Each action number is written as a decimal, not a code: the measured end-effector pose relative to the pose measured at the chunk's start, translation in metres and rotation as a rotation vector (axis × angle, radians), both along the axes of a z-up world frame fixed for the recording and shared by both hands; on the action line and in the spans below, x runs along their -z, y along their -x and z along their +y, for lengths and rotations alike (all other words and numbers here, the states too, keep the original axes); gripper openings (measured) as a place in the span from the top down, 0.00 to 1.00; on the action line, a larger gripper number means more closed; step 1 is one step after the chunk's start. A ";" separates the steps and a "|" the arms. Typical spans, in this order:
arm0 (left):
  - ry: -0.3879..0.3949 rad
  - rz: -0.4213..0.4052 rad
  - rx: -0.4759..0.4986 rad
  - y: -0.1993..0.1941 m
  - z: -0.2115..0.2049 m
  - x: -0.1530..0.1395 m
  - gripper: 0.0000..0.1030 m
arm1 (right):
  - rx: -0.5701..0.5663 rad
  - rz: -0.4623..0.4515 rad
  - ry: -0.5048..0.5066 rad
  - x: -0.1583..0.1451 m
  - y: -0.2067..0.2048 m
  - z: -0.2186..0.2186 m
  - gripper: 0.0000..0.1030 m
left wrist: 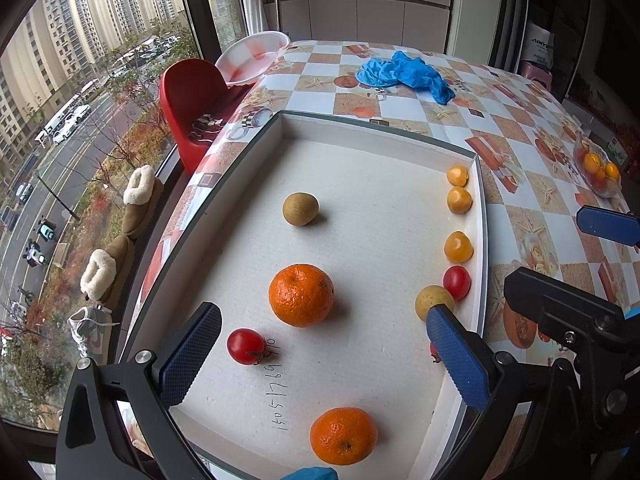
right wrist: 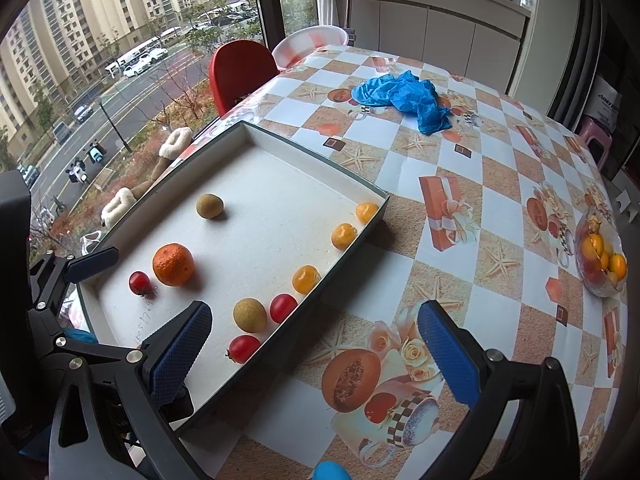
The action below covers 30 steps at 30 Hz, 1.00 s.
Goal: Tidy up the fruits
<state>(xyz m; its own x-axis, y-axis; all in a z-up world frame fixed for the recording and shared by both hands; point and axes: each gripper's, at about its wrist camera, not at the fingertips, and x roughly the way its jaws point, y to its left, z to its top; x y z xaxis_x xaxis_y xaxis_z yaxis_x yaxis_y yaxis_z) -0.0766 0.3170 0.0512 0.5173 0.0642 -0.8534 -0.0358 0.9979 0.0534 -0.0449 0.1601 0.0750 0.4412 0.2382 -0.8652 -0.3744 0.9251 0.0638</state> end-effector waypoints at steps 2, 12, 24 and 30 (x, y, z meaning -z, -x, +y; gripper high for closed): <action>-0.001 -0.001 0.000 0.000 0.000 0.000 0.00 | -0.002 -0.001 0.001 -0.001 0.001 0.001 0.00; -0.004 0.001 0.006 0.003 -0.004 -0.001 0.00 | -0.001 -0.001 -0.001 0.000 0.001 0.000 0.00; -0.017 -0.003 0.003 0.004 -0.007 -0.004 0.00 | -0.002 -0.002 -0.002 -0.001 0.001 0.002 0.00; -0.023 -0.021 0.007 0.006 -0.008 -0.005 0.00 | -0.003 -0.003 -0.005 -0.001 0.002 0.002 0.00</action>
<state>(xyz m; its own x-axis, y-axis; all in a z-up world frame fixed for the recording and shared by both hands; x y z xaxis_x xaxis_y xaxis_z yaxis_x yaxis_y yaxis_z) -0.0824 0.3090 0.0561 0.5352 0.0799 -0.8409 -0.0298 0.9967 0.0757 -0.0467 0.1619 0.0765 0.4435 0.2439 -0.8625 -0.3772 0.9237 0.0673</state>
